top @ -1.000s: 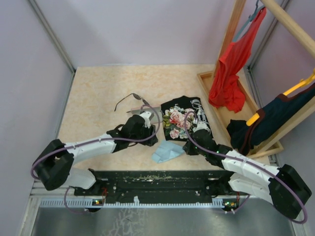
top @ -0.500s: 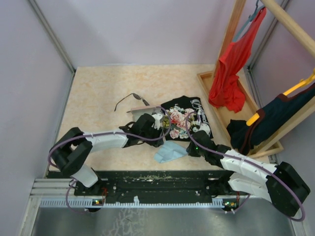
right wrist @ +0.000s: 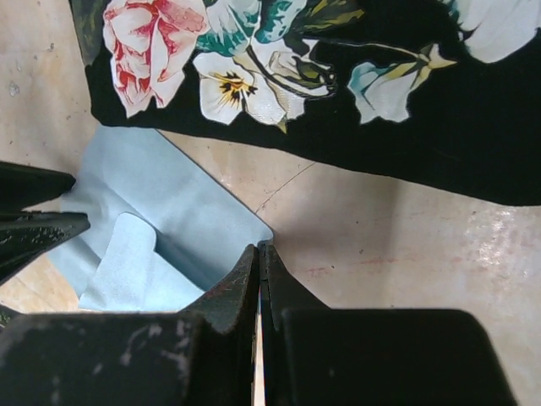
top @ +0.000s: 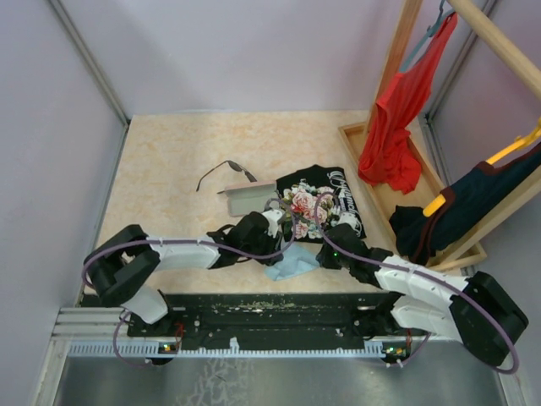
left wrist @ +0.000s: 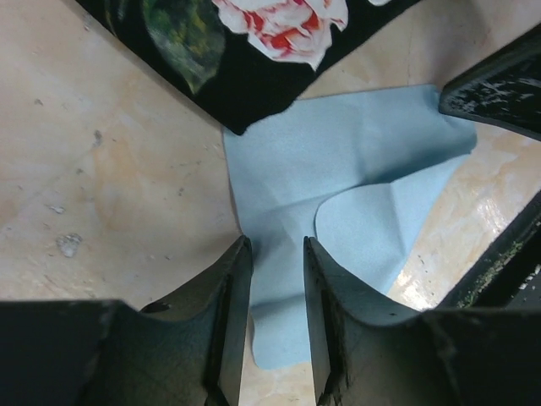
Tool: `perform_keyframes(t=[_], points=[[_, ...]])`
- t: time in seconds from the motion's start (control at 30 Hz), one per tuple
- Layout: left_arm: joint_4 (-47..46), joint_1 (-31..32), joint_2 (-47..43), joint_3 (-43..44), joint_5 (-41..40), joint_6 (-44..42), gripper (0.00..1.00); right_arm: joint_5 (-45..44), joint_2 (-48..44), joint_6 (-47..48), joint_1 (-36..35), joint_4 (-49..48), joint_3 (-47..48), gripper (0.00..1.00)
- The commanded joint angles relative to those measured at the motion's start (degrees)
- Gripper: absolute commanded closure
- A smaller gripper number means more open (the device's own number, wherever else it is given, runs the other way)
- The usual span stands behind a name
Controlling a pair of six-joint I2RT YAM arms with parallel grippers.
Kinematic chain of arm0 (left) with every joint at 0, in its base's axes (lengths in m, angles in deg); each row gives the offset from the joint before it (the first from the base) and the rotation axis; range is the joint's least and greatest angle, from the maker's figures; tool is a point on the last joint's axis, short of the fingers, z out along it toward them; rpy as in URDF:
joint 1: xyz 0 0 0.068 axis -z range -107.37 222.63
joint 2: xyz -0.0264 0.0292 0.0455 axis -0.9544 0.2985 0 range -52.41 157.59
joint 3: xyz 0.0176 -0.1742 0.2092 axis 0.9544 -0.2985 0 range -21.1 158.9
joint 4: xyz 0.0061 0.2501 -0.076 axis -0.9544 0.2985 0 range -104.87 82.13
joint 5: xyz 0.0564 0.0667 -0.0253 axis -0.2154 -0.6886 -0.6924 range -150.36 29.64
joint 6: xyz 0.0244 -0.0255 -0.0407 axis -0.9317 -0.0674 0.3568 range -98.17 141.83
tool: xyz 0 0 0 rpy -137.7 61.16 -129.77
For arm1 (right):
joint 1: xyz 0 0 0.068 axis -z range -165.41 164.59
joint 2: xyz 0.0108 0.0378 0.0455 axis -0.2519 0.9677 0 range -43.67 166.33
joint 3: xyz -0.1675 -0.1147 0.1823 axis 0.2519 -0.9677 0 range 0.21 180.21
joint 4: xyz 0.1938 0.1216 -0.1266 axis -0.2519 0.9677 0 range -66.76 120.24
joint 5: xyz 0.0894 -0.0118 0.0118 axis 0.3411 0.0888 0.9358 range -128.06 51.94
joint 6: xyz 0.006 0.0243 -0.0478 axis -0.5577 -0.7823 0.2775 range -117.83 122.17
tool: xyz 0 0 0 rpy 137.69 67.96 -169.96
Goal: Organize the sunglasses
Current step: Adjust the glasses cleaning cloth at the center of the board.
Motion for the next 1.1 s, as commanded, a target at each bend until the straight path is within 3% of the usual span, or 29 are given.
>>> perform_keyframes(t=[0.0, 0.17, 0.33, 0.53, 0.67, 0.8, 0.97, 1.07], points=[[2.4, 2.6, -0.1, -4.8, -1.1, 3.9, 0.65, 2.0, 2.9, 1.6, 0.4, -5.0, 2.4, 1.0], [2.3, 3.9, -3.5, -9.3, -2.9, 7.3, 0.79, 3.1, 7.0, 2.6, 0.4, -8.5, 3.8, 1.0], [3.0, 4.2, -8.4, -13.5, -4.1, 10.0, 1.0, 5.8, 12.8, 5.0, 0.4, -12.7, 7.2, 1.0], [5.2, 4.5, -16.4, -17.5, -4.7, 13.4, 1.0, 12.9, 22.5, 12.2, 0.4, -18.7, 13.4, 1.0], [8.5, 4.5, -21.2, -18.5, -7.4, 15.3, 0.72, 15.1, 27.3, 15.6, 0.4, -16.8, 18.0, 1.0], [14.7, 4.4, -26.2, -16.5, -13.6, 17.1, 0.55, 13.2, 26.7, 15.7, 0.4, -17.1, 16.8, 1.0], [17.8, 3.5, -29.4, -14.2, -21.0, 17.3, 0.41, 12.1, 25.2, 15.2, 0.4, -18.3, 13.9, 1.0], [17.8, 0.7, -27.1, -12.3, -21.8, 16.1, 0.39, 11.4, 24.7, 14.7, 0.4, -16.4, 13.6, 1.0]])
